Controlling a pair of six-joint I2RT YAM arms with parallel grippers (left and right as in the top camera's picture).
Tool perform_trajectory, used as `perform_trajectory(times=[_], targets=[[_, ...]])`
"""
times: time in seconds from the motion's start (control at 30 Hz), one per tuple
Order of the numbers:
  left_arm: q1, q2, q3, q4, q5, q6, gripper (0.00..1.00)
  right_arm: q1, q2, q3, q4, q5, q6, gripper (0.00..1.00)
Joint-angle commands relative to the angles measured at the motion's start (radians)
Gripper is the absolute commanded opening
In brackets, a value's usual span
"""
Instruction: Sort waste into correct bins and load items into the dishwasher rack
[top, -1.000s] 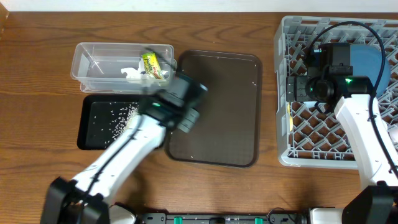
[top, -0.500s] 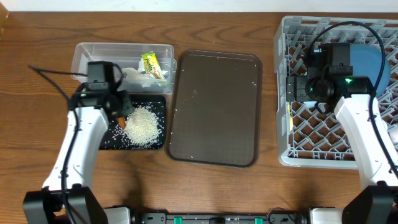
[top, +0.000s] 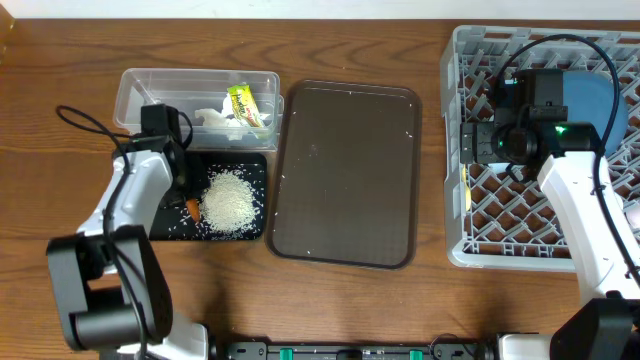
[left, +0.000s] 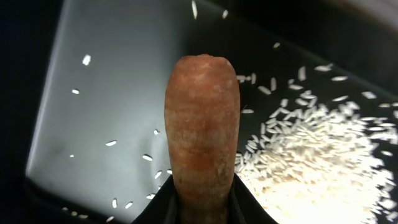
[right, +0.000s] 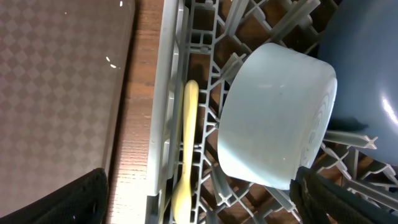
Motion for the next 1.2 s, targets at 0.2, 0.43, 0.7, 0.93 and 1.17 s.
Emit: perform_trajectory(times=[0.2, 0.43, 0.7, 0.93, 1.17], targets=[[0.004, 0.089, -0.010, 0.008, -0.005, -0.014, 0.12, -0.005, 0.002, 0.000, -0.002, -0.008, 0.014, 0.93], [0.004, 0.091, -0.010, 0.008, -0.005, -0.013, 0.27, -0.005, 0.002, 0.000, -0.005, -0.008, 0.014, 0.94], [0.004, 0.081, 0.004, -0.006, -0.005, -0.013, 0.43, -0.003, 0.002, 0.000, -0.012, -0.034, 0.014, 0.99], [-0.009, -0.045, 0.032, -0.023, 0.028, 0.028, 0.49, -0.006, 0.002, 0.000, 0.049, -0.238, 0.014, 0.99], [-0.106, -0.197, 0.032, -0.006, 0.310, 0.267, 0.53, -0.039, 0.002, 0.000, 0.113, -0.298, 0.008, 0.99]])
